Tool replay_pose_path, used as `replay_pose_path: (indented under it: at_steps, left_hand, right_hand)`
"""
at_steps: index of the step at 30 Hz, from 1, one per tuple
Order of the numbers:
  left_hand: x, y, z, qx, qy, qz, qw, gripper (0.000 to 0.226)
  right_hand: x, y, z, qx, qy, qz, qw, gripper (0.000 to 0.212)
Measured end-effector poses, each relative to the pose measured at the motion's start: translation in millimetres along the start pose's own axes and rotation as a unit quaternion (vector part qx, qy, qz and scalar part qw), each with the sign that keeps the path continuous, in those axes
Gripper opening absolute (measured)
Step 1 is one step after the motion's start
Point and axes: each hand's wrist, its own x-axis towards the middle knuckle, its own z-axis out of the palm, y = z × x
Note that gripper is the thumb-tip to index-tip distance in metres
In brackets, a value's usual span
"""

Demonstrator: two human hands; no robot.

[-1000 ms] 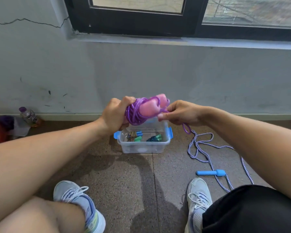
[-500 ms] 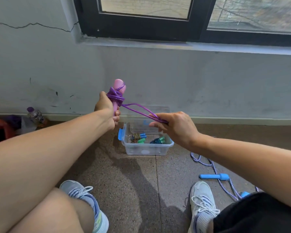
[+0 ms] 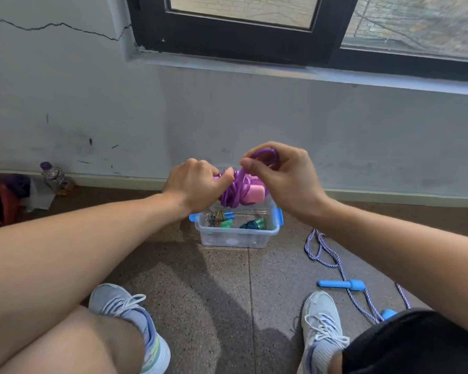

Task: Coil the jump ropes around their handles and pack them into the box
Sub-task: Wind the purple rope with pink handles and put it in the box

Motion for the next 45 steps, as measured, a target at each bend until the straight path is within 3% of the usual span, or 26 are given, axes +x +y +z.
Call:
replay_pose_path:
  at_steps: [5, 11, 15, 18, 22, 25, 28, 31, 35, 42, 45]
  left_hand:
    - [0.4, -3.9, -4.1, -0.077, -0.024, 0.134, 0.988, 0.086]
    - [-6.0, -1.0, -4.3, -0.045, 0.004, 0.153, 0.987, 0.089]
    - [-12.1, 3.1, 2.0, -0.012, -0.023, 0.095, 0.995, 0.073]
    - [-11.5, 7.6, 7.7, -0.058, -0.129, 0.015, 0.99, 0.064]
    - [-14.8, 21.2, 10.2, -0.267, -0.262, -0.075, 0.924, 0.07]
    - [-14.2, 31.4, 13.2, -0.339, -0.212, -0.062, 0.914, 0.041]
    - [-12.9, 34.7, 18.6, -0.309, -0.162, -0.072, 0.934, 0.046]
    - [-12.3, 38.3, 21.2, -0.228, -0.111, -0.088, 0.963, 0.052]
    - [-9.2, 42.1, 20.2, -0.214, -0.055, -0.104, 0.97, 0.051]
    - [-7.1, 35.9, 13.7, -0.23, -0.016, -0.1, 0.968, 0.054]
    - [-7.1, 33.9, 13.7, -0.215, 0.005, -0.119, 0.969, 0.044]
  right_hand:
    - [8.3, 7.5, -4.6, 0.114, -0.059, 0.15, 0.98, 0.007]
    - [10.4, 12.7, -11.8, 0.236, -0.133, 0.301, 0.915, 0.013]
    - [10.7, 19.1, -12.6, 0.228, -0.131, 0.349, 0.9, 0.014]
    - [9.8, 18.4, -11.2, 0.211, -0.083, 0.335, 0.914, 0.008]
    - [4.4, 20.0, -8.0, 0.188, -0.088, 0.309, 0.928, 0.002]
    - [4.6, 20.4, -5.9, 0.204, -0.039, 0.308, 0.928, 0.014]
    - [6.6, 18.7, -4.7, 0.212, 0.005, 0.328, 0.92, 0.025]
    - [9.0, 18.4, -0.6, 0.209, 0.032, 0.352, 0.912, 0.019]
    - [13.9, 19.8, 3.3, 0.242, 0.103, 0.367, 0.892, 0.015]
    - [12.2, 22.3, 4.2, 0.206, 0.065, 0.338, 0.916, 0.015]
    - [11.2, 26.4, 5.9, 0.174, 0.041, 0.347, 0.92, 0.013]
